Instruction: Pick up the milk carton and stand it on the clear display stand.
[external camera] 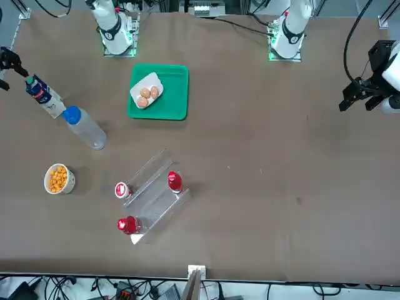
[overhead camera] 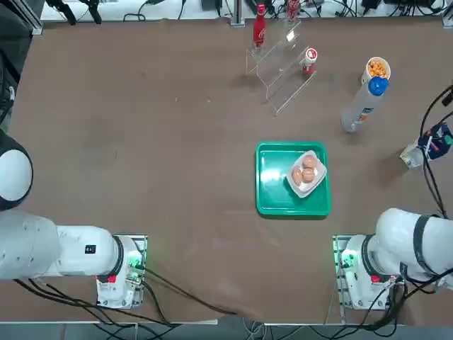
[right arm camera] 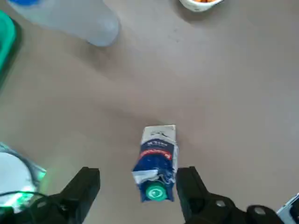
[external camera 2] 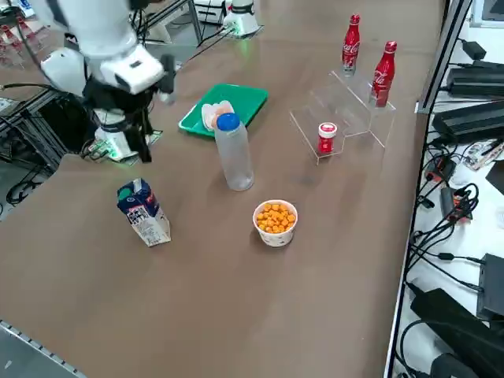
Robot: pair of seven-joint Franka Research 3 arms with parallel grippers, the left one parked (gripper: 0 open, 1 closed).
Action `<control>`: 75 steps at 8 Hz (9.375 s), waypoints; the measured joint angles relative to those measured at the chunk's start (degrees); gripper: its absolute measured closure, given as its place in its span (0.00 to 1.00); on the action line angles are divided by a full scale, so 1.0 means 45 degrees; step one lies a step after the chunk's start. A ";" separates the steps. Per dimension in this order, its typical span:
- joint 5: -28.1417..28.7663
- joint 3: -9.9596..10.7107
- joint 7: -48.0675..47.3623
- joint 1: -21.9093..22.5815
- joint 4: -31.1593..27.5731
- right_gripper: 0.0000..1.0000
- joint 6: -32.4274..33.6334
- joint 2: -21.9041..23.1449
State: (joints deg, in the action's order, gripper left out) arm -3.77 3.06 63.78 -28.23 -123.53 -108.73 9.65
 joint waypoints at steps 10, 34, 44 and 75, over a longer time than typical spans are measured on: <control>0.0000 -0.0019 0.3072 -0.2071 -0.4371 0.00 -0.5569 0.0352; 0.0117 -0.0688 -0.2068 0.3153 0.4875 0.53 0.1012 -0.1827; 0.0564 -0.0685 -0.9772 0.9636 1.0663 0.53 0.0962 -0.7591; 0.0903 0.1105 -1.1746 0.8480 1.2855 0.00 0.5140 -0.6053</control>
State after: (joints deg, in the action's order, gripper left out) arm 0.29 8.03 10.92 9.93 -65.69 -85.60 -17.59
